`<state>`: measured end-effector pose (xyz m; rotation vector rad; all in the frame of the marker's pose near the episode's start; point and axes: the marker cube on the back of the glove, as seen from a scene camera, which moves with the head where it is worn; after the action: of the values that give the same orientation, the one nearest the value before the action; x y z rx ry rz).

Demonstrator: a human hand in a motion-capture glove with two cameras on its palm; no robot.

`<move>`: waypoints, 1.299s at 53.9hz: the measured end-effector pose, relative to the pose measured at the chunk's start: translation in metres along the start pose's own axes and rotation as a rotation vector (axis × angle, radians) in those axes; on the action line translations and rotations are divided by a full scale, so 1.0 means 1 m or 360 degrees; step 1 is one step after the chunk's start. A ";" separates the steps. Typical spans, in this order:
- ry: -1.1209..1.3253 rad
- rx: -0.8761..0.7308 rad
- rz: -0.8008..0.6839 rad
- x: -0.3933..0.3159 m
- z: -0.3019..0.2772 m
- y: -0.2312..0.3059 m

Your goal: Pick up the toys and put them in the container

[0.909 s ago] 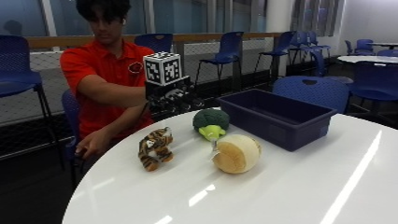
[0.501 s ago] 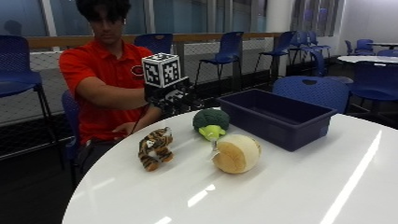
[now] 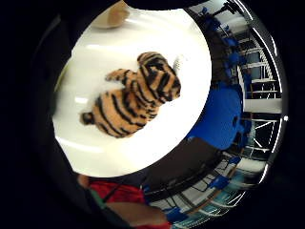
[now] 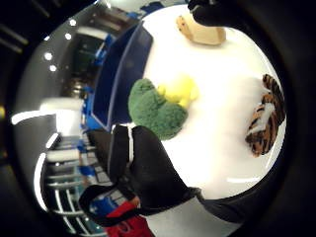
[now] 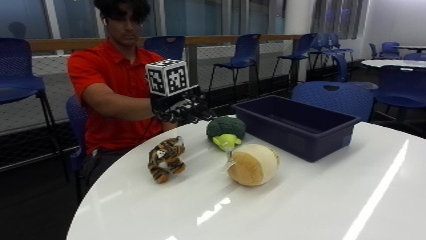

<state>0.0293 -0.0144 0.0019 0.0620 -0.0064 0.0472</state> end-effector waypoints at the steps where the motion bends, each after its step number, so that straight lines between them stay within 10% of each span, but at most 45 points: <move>1: 0.0004 0.0003 0.0012 0.003 0.001 0.000; 70: 0.0274 -0.0263 0.0282 0.100 0.071 -0.010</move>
<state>0.1297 -0.0242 0.0729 -0.1082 0.1562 0.2288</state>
